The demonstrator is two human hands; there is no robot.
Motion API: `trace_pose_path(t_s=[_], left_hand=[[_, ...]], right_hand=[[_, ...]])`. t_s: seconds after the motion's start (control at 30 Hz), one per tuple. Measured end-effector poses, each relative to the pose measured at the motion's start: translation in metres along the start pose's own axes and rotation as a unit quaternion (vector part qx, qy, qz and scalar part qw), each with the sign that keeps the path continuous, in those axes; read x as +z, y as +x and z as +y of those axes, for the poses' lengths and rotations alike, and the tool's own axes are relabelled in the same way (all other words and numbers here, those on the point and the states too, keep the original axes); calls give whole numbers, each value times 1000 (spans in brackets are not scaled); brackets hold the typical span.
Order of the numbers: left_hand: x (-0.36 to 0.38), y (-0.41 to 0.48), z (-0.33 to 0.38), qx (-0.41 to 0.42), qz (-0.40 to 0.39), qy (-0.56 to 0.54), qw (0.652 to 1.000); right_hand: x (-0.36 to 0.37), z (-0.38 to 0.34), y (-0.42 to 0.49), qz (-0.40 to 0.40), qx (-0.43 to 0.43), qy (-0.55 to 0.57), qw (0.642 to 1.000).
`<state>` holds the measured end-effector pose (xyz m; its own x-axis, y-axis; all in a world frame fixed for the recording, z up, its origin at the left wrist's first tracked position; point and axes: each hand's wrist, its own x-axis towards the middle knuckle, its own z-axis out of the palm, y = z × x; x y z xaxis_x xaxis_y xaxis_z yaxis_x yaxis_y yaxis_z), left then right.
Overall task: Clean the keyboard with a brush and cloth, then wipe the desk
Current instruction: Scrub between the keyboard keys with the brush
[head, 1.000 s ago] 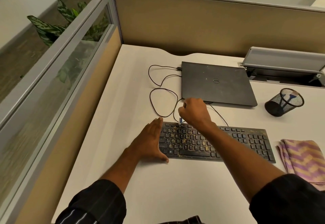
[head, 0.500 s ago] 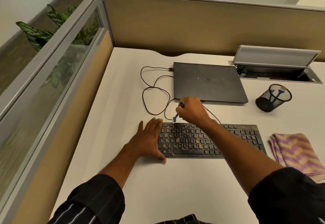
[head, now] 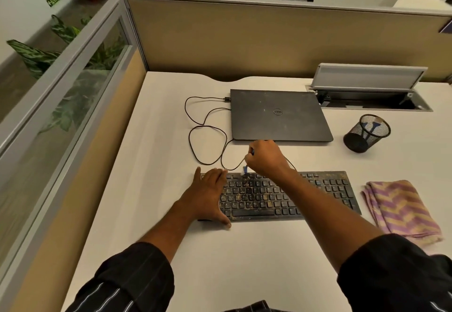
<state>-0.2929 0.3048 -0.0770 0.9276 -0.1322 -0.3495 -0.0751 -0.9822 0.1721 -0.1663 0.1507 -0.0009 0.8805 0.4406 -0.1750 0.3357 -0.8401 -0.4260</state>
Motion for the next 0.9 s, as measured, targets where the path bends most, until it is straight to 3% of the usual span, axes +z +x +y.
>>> trace_pose_path(t_s=[0.13, 0.33, 0.43, 0.57, 0.7, 0.9], left_hand=[[-2, 5, 8, 7, -1, 3, 1000], [-6, 11, 23, 2, 8, 19, 1000], [-10, 15, 32, 2, 11, 32, 999], [-14, 19, 43, -14, 20, 37, 999], [-18, 25, 52, 4, 51, 44, 998], [-20, 40, 60, 15, 22, 55, 998]], right_hand=[[-5, 19, -1, 34, 42, -30, 998], [-7, 18, 0, 15, 6, 48, 999], [-7, 26, -3, 0, 23, -4, 1000], [-14, 42, -1, 54, 50, -3, 997], [-12, 40, -1, 17, 11, 54, 998], [-13, 55, -6, 60, 50, -32, 996]])
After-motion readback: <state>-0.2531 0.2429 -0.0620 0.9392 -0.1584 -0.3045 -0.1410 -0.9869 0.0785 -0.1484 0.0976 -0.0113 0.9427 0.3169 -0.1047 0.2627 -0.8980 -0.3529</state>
